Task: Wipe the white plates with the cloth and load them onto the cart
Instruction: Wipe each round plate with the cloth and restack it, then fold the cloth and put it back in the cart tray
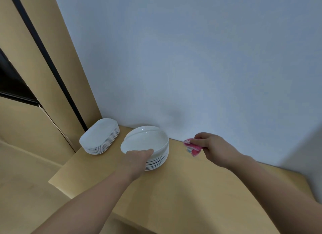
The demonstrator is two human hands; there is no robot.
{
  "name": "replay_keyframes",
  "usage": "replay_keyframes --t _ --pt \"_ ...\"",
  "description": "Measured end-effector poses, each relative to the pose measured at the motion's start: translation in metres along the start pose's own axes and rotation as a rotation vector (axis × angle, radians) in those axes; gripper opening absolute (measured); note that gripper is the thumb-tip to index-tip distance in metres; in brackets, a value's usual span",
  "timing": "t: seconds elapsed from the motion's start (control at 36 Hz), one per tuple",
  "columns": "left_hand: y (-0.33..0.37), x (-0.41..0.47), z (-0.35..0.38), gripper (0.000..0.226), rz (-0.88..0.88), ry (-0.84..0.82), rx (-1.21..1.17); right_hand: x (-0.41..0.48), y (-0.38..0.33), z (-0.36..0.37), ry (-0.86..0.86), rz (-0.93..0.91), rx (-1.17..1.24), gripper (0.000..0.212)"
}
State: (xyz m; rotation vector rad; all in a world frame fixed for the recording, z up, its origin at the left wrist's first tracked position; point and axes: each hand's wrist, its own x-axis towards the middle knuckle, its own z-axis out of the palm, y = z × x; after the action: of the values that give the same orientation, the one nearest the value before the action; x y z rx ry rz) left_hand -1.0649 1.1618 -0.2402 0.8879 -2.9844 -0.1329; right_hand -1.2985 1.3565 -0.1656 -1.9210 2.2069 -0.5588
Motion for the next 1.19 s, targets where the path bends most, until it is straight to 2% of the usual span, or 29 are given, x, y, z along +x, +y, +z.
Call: replay_keyframes --t 0.11,0.31,0.5,0.58,0.64,0.67,0.72,0.83,0.94,1.08,1.19 --pt "-0.006 0.002 0.008 0.05 0.03 -0.056 -0.059 0.007 -0.006 0.006 -0.005 0.027 -0.004 0.05" --pt "-0.01 0.002 0.004 0.036 0.081 -0.152 0.021 0.014 -0.021 0.019 -0.003 0.075 -0.001 0.044" --pt "-0.018 0.019 0.013 0.038 0.095 -0.274 0.0 0.009 -0.035 0.022 0.016 0.172 0.017 0.044" --pt "-0.012 0.029 0.015 0.024 0.119 -0.224 -0.069 0.001 -0.039 0.024 0.06 0.207 0.068 0.044" --pt "0.001 0.035 0.012 0.035 0.154 -0.142 -0.213 -0.006 -0.044 0.024 0.11 0.225 0.14 0.032" --pt "0.011 0.036 0.007 0.043 0.181 -0.102 -0.31 -0.011 -0.047 0.023 0.132 0.233 0.182 0.028" --pt "0.036 0.038 -0.006 0.055 0.271 -0.031 -0.493 -0.022 -0.055 0.02 0.185 0.241 0.239 0.033" --pt "0.092 0.037 -0.032 0.068 0.5 0.0 -0.618 -0.055 -0.061 0.007 0.266 0.295 0.274 0.025" --pt "0.151 0.025 -0.045 0.068 0.659 -0.021 -0.658 -0.113 -0.061 -0.016 0.376 0.366 0.213 0.041" --pt "0.257 -0.011 -0.057 0.06 0.863 -0.071 -0.782 -0.224 -0.074 -0.048 0.528 0.522 0.184 0.04" --pt "0.36 -0.067 -0.057 0.06 1.031 -0.215 -0.887 -0.338 -0.099 -0.07 0.625 0.703 0.103 0.05"
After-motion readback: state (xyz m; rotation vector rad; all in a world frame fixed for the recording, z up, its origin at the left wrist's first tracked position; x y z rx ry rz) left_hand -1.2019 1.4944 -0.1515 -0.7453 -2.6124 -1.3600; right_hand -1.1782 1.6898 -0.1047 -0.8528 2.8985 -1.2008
